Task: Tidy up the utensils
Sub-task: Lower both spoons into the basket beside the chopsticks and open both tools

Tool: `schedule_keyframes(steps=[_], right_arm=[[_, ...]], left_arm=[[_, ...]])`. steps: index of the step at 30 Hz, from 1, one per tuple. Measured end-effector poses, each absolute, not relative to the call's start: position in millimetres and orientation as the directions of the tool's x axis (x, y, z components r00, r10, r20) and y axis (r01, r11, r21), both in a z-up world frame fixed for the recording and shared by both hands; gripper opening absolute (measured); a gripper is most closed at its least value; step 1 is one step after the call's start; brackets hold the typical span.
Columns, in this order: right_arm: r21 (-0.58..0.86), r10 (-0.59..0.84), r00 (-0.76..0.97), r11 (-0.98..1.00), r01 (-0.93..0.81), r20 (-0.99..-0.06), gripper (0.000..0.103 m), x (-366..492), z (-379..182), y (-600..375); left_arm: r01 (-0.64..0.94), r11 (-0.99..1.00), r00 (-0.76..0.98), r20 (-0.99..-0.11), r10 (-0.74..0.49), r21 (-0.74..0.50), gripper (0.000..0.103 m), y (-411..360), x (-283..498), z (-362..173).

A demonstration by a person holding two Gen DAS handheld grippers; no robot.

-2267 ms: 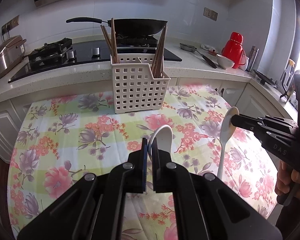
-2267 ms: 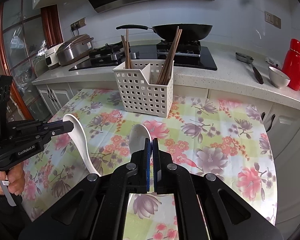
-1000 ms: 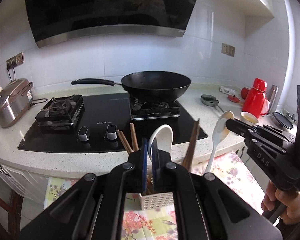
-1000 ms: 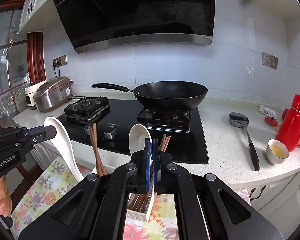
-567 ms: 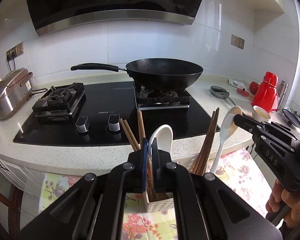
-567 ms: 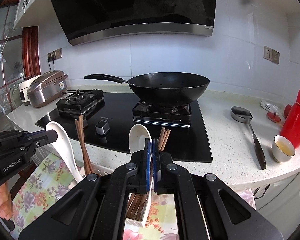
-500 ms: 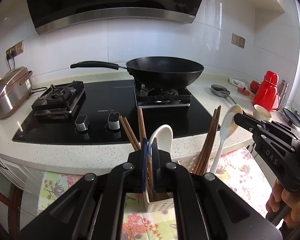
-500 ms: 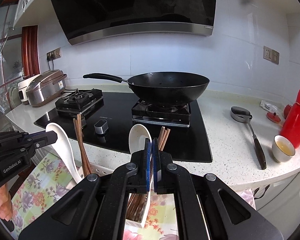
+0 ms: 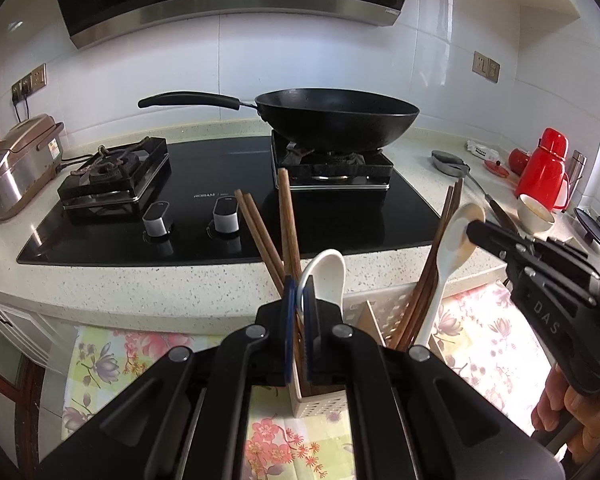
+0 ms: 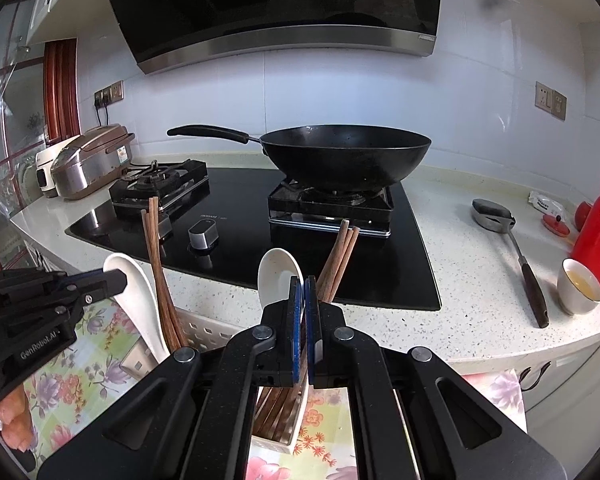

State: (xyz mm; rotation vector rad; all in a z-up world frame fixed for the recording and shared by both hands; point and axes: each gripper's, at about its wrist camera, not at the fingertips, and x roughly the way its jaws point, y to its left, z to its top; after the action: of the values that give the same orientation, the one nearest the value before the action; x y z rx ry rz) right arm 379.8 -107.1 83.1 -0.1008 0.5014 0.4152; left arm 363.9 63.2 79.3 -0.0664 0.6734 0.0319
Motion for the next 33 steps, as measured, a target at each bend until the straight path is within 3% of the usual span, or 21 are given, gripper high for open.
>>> schedule_keyframes(steps=[10, 14, 17, 19, 29, 33], right_arm=[[-0.014, 0.362, 0.783, 0.904, -0.427, -0.506, 0.003, 381.0, 72.9, -100.4], [-0.003, 0.375, 0.755, 0.895, -0.447, -0.538, 0.005, 380.9, 65.6, -96.9], [0.001, 0.373, 0.747, 0.895, -0.446, -0.55, 0.02, 379.9, 63.5, -96.9], [-0.007, 0.373, 0.751, 0.894, -0.449, -0.546, 0.035, 376.9, 63.6, -97.1], [0.023, 0.392, 0.761, 0.895, -0.446, -0.516, 0.036, 353.1, 72.3, -117.5], [0.045, 0.401, 0.769, 0.897, -0.439, -0.497, 0.045, 335.0, 70.3, -131.7]], left_arm=[[-0.045, 0.998, 0.761, -0.648, 0.011, -0.035, 0.004, 58.3, 365.4, 66.7], [-0.039, 0.998, 0.743, -0.669, -0.005, -0.05, 0.009, 59.7, 365.7, 58.9], [-0.036, 0.998, 0.739, -0.674, -0.009, -0.053, 0.013, 59.7, 364.3, 56.5], [-0.038, 0.998, 0.74, -0.672, -0.01, -0.057, 0.015, 60.9, 362.3, 57.3], [-0.051, 0.996, 0.763, -0.646, -0.011, -0.078, 0.022, 68.4, 337.2, 70.1], [-0.043, 0.993, 0.795, -0.606, -0.033, -0.11, 0.032, 71.4, 312.0, 73.2]])
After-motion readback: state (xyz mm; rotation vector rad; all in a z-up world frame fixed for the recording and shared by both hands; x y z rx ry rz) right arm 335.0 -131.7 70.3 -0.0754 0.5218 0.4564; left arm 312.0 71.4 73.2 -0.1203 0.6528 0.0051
